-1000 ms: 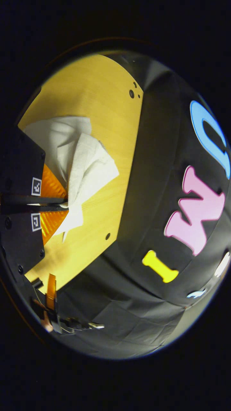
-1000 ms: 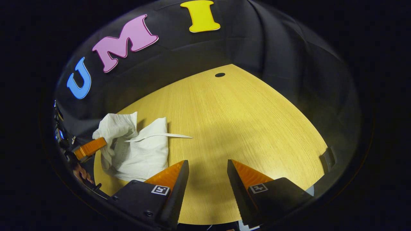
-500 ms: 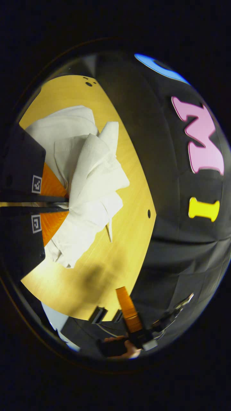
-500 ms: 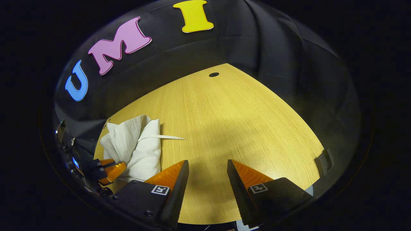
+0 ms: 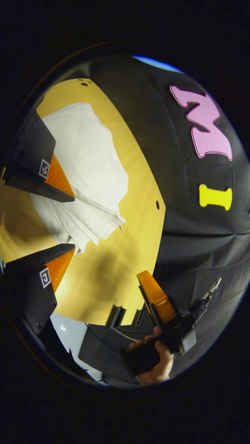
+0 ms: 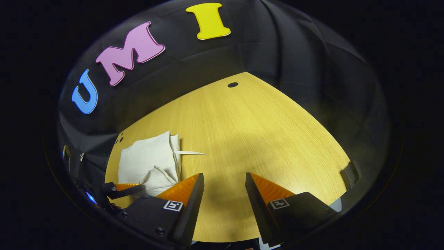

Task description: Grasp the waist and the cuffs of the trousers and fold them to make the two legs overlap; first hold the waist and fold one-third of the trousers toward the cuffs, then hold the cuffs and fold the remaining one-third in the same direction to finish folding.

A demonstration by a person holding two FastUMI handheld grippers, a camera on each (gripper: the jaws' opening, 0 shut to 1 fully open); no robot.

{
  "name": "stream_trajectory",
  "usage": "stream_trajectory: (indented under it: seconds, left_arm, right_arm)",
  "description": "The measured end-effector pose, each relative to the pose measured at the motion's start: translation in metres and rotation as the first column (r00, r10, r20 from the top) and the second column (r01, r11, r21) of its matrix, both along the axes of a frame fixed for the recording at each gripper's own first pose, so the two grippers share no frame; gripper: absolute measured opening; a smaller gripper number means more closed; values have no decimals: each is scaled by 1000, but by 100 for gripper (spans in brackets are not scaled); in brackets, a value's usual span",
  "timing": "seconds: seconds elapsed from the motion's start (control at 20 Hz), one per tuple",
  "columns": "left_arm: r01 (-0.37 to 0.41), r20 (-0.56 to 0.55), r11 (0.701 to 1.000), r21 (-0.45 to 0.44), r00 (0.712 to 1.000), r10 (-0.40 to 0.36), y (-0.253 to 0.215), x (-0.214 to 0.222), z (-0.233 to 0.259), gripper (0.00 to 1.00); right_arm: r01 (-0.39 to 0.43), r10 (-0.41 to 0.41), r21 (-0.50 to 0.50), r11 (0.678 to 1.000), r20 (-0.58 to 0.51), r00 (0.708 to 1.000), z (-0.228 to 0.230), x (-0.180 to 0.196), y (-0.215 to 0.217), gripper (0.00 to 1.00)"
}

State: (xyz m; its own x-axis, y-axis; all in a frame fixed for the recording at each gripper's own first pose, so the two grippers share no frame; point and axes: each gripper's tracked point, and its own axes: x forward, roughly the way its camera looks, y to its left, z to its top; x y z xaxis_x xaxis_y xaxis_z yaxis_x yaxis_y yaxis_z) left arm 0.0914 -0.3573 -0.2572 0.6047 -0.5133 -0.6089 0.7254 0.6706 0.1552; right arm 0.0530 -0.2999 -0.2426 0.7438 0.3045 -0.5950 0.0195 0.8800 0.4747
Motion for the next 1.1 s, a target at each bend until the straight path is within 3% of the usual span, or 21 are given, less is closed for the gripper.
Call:
stream_trajectory:
  seconds: [0.15,0.3,0.65,0.8,0.85,0.9,0.95,1.0,1.1]
  left_arm:
    - [-107,-29,990,-97,994,105,11,-5,28,82]
    - [-237,-48,953,-190,971,232,30,-5,64,84]
    - [-503,-78,800,-328,858,508,81,-17,117,89]
    - [-575,-87,746,-337,808,583,93,-25,125,89]
    - [-591,-87,729,-346,793,602,93,-27,127,89]
    - [-605,-91,715,-351,782,617,91,-30,129,89]
    - [-618,-94,704,-350,771,630,91,-34,127,89]
    - [-630,-96,695,-347,761,642,90,-36,125,89]
    - [-647,-98,680,-345,745,660,85,-41,119,89]
  right_arm:
    - [-29,29,9,1000,19,999,17,-10,14,75]
    - [-101,101,9,995,57,993,38,-19,33,75]
    - [-235,223,43,971,180,958,85,-21,60,75]
    - [-279,265,53,959,194,945,88,-27,65,75]
    - [-302,290,37,952,195,937,84,-29,66,66]
    - [-330,320,26,943,190,928,79,-32,67,75]
    - [-352,342,25,936,182,922,74,-34,68,66]
    - [-369,358,33,929,177,917,72,-36,70,80]
    - [-392,379,48,919,178,908,71,-34,70,82]
